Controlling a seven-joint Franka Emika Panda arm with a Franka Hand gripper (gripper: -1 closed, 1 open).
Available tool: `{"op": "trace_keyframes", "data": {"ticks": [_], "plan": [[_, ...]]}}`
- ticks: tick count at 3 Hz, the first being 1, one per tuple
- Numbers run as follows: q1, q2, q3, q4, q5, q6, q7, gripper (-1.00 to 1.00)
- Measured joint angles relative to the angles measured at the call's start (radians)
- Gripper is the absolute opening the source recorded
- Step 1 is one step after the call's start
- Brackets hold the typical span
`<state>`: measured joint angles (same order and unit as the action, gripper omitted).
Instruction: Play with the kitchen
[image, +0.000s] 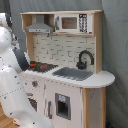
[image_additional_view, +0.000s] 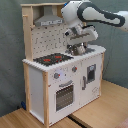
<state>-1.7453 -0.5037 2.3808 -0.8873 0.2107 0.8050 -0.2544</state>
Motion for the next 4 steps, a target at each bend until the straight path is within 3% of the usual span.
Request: {"op": "trace_keyframes", "data": {"ticks": [1, 2, 4], "plan": [[0.033, 0.046, 0.000, -0.048, -0.075, -0.021, 0.015, -1.00], [0.063, 0.094, 0.000, -0.119, -0.119, -0.011, 0.029, -1.00], [0.124, 0.194, 0.000, -0.277, -0.183, 0.051, 0.074, -1.00]]}}
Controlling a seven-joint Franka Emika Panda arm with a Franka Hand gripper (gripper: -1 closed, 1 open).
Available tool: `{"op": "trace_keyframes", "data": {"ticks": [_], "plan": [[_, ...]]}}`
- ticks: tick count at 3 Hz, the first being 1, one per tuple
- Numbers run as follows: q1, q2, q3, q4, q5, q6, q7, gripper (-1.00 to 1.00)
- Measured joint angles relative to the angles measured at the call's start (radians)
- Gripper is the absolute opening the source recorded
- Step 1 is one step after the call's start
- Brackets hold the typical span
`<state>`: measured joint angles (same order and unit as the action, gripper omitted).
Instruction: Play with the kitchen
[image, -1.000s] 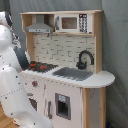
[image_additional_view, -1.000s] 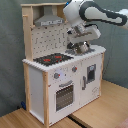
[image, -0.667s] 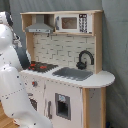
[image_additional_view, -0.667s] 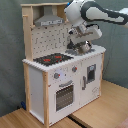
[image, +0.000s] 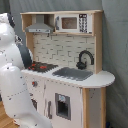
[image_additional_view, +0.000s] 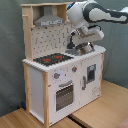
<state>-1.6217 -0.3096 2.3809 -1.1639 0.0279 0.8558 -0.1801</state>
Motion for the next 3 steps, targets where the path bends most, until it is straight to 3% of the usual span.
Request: {"op": "trace_keyframes", "data": {"ticks": [3], "plan": [[0.084, 0.154, 0.002, -0.237, -0.081, 0.126, 0.085, -1.00]]}}
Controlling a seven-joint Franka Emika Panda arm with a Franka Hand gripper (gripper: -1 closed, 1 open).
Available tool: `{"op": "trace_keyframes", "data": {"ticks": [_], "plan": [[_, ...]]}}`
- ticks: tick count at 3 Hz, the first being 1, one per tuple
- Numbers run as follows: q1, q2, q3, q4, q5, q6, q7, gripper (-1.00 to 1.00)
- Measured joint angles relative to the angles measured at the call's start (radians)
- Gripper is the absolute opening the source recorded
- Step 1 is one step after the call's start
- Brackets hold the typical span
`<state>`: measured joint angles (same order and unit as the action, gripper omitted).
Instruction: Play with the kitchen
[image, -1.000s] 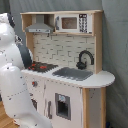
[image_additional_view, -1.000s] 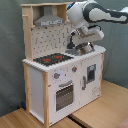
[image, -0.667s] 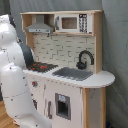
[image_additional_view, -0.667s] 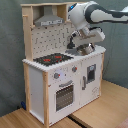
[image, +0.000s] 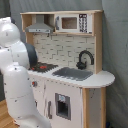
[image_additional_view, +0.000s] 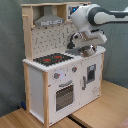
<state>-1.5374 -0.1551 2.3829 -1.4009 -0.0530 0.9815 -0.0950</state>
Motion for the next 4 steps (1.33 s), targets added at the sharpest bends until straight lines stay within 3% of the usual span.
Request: {"op": "trace_keyframes", "data": {"ticks": [4], "plan": [[0.086, 0.249, 0.021, -0.309, -0.140, 0.174, 0.146, -1.00]]}}
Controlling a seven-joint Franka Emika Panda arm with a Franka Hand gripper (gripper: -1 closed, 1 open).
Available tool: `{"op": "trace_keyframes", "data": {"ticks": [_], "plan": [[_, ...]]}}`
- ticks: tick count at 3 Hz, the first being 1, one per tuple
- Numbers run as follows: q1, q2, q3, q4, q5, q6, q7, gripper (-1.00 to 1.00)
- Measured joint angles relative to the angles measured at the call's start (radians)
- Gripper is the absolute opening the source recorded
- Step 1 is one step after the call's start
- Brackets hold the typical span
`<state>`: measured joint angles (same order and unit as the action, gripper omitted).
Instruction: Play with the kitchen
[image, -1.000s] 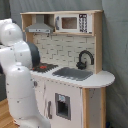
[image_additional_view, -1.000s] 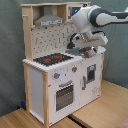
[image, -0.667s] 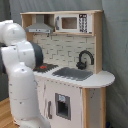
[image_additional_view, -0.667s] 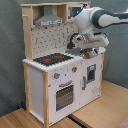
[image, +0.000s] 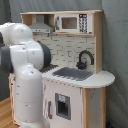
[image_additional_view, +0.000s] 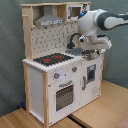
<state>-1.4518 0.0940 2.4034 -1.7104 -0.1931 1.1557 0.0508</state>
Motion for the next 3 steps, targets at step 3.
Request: {"op": "trace_keyframes", "data": {"ticks": [3], "plan": [[0.013, 0.210, 0.057, -0.194, -0.125, 0.091, 0.118, -1.00]]}}
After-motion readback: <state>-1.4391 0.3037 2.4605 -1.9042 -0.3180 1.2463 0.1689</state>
